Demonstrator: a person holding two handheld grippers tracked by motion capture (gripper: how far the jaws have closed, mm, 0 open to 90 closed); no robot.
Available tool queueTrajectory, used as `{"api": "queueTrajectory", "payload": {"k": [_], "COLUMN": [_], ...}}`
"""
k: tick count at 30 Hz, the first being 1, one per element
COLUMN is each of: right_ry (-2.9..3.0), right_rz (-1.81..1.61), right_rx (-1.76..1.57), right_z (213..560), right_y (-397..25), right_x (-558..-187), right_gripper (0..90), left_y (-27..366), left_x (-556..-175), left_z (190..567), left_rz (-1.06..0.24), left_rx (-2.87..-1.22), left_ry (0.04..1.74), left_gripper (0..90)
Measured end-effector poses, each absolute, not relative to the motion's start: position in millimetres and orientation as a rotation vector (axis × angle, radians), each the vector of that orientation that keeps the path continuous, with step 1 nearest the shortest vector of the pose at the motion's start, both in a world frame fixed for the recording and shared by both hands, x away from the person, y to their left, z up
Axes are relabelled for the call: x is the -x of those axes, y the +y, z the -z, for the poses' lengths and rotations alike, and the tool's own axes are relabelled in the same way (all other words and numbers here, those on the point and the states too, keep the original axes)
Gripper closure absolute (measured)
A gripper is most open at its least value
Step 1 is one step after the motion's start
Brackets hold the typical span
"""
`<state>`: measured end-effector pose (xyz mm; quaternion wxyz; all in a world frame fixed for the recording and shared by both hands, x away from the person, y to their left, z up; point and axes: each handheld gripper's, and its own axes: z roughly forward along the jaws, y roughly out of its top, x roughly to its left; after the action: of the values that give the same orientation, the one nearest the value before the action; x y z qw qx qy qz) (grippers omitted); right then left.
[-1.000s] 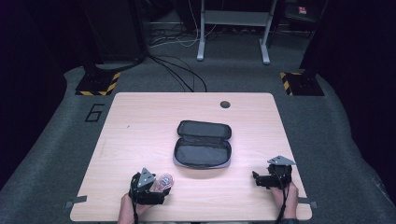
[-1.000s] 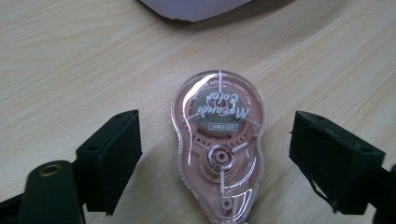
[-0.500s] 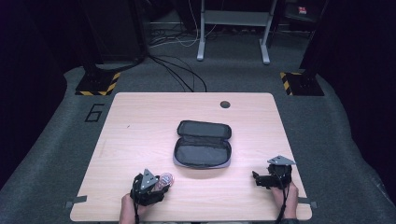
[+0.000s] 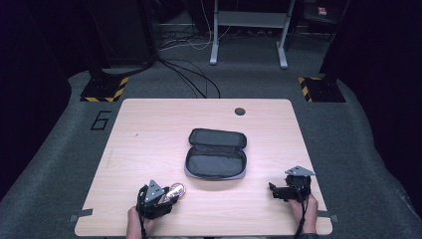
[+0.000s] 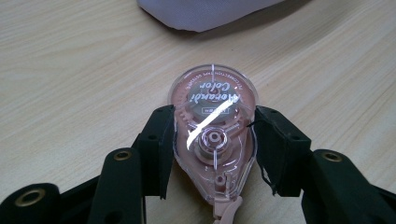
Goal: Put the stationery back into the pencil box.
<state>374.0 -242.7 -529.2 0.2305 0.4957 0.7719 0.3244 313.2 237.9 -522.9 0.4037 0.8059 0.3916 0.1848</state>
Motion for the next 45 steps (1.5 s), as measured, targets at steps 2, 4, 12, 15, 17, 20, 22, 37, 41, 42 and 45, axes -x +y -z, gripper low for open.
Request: {"api": "queueTrajectory", "payload": {"k": [2,4,12,15,17,20,22,37,41,42,45], "right_ry": [2.13,2.128,2.133,2.138,2.138,2.138,2.138,2.136,2.131,2.14,2.134], "right_rz": [-0.891,-0.9,-0.915,-0.91,-0.91,-0.91,-0.909,-0.912,-0.915,-0.91,-0.914], "right_rx": [-1.389,-1.389,-1.4,-1.401,-1.401,-1.402,-1.401,-1.4,-1.399,-1.401,-1.398], "right_z": [529.1,529.6,529.6,529.5,529.4,529.4,529.4,529.6,529.9,529.4,529.7], "right_y": [-242.1,-242.8,-242.2,-242.3,-242.3,-242.3,-242.3,-242.3,-242.1,-242.3,-242.1], "right_x": [-373.9,-374.9,-377.4,-377.6,-377.5,-377.5,-377.5,-377.6,-377.6,-377.5,-377.5], "right_gripper": [0.1,0.1,0.0,0.0,0.0,0.0,0.0,0.0,0.0,0.0,0.0], "left_y": [239.3,240.1,244.8,247.3,248.8,249.5,248.7,231.6,226.6,225.3,222.6], "left_x": [-311.7,-310.3,-307.6,-309.2,-310.3,-312.2,-314.3,-334.4,-339.3,-340.6,-345.5], "left_z": [520.7,518.2,502.1,495.4,490.8,484.7,479.9,458.9,454.4,453.6,450.4], "left_rz": [-0.475,-0.48,-0.484,-0.488,-0.494,-0.5,-0.504,-0.52,-0.52,-0.525,-0.522], "left_rx": [-2.03,-2.021,-2.007,-2.004,-2.001,-1.999,-2.003,-2.002,-2.01,-2.009,-2.011], "left_ry": [0.98,0.979,0.954,0.951,0.948,0.939,0.933,0.867,0.856,0.851,0.841], "left_gripper": [50.2,50.2,50.1,50.2,50.1,50.1,50.1,50.1,50.1,50.1,50.1]}}
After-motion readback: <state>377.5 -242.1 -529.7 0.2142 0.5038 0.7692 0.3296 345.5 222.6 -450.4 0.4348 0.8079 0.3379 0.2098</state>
